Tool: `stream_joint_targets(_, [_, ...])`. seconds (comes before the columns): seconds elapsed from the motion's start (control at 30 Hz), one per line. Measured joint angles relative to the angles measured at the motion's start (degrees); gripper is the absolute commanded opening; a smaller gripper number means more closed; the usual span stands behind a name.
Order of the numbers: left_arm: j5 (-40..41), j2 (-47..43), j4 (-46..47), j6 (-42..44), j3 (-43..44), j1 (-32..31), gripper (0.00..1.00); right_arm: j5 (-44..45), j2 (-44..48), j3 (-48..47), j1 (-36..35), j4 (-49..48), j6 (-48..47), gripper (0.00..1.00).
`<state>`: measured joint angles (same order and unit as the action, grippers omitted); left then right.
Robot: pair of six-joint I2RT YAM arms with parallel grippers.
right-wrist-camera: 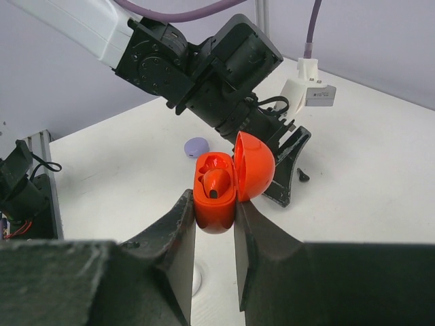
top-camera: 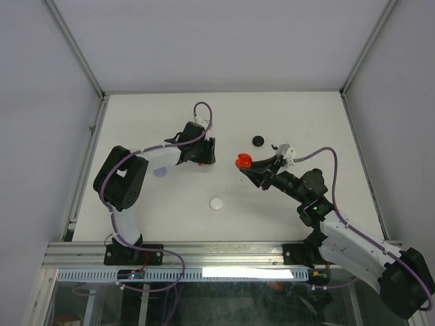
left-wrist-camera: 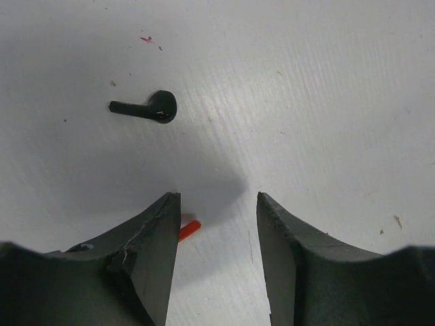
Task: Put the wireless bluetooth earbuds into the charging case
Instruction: Pick up the earbud from the center of the board.
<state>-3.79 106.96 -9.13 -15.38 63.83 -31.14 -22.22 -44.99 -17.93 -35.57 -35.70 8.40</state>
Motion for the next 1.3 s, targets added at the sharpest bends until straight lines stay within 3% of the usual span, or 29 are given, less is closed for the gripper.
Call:
stream_joint_targets(0.63, [-2.51, -5.86, -7.58, -0.72, -0.02, -1.53, 0.50, 0.55, 0.39, 0.00, 0.13, 0.04, -0.04, 0.03])
stream_joint_targets(0.87, [2.36, -9.27, -9.18, -2.51, 0.07, -1.53, 0.52, 0.57, 0.48, 0.02, 0.13, 0.04, -0.37, 0.03])
stream_joint_targets(1.3, [6.45, -0.61, -15.32, -2.36, 5.86, -0.31, 0.47, 0.79, 0.94, 0.02, 0.15, 0.07, -0.44, 0.03])
